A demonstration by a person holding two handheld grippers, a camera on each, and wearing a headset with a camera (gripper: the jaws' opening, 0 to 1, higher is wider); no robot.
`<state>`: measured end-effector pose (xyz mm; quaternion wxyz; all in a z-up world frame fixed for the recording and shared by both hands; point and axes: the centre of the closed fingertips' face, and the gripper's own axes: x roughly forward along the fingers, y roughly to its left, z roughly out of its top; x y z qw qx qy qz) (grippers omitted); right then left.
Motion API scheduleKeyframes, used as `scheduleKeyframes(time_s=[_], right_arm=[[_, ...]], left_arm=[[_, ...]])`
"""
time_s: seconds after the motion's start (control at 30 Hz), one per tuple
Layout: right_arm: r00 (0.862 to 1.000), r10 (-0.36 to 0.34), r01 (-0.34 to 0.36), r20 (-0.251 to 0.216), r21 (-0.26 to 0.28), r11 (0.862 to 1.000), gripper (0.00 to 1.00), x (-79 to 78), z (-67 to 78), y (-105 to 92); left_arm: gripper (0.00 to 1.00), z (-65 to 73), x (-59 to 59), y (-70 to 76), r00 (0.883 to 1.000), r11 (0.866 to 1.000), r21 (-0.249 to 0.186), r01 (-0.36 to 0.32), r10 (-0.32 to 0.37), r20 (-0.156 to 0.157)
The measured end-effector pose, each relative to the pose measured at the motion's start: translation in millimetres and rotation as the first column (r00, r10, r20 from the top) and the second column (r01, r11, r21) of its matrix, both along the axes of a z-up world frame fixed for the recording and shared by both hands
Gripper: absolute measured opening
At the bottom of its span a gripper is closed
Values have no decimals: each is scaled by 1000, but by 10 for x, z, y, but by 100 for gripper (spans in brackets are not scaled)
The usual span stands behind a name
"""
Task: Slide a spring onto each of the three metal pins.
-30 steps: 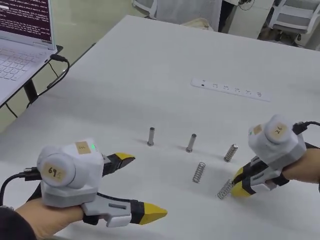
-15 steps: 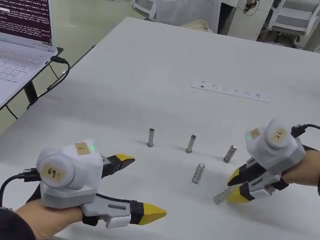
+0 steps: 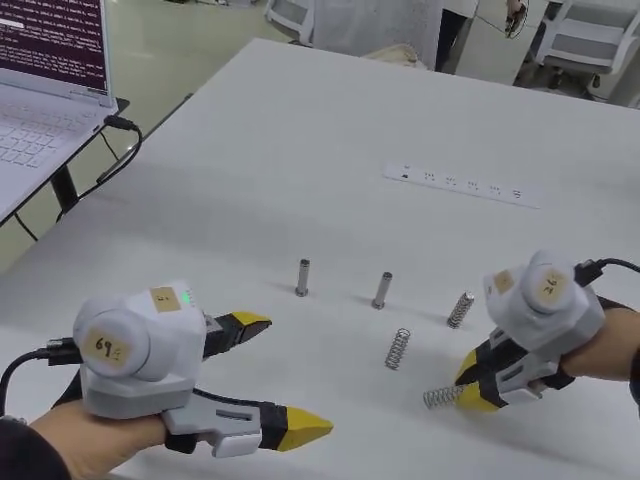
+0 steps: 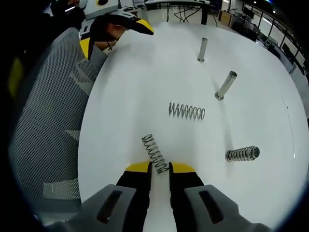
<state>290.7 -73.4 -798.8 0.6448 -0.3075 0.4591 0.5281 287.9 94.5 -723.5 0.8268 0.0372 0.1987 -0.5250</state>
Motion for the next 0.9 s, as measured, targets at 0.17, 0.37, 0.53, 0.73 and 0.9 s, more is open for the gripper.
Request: scheduleKeyframes(time_s=[0.17, 0.37, 0.53, 0.73, 0.9], right_arm=[[999, 33, -33, 17, -7, 999, 10, -25, -2, 18], [999, 32, -32, 16, 16, 999, 9, -47, 61, 89], [999, 24, -25, 20, 18, 1000, 9, -59, 110, 116], [1000, 7, -8, 29, 46, 999, 8, -94, 240, 208], [999, 4, -8, 39, 83, 997, 8, -122, 393, 317]], left_arm=[[75, 8, -5, -5, 1000, 1000, 1, 4, -4, 3], [73, 17, -16, -13, 1000, 1000, 5, 14, -14, 7], [72, 30, -25, -34, 1000, 1000, 5, 26, -26, 13], [70, 75, -33, -61, 999, 999, 1, 43, -43, 28], [66, 102, -50, -105, 997, 998, -3, 67, -67, 40]])
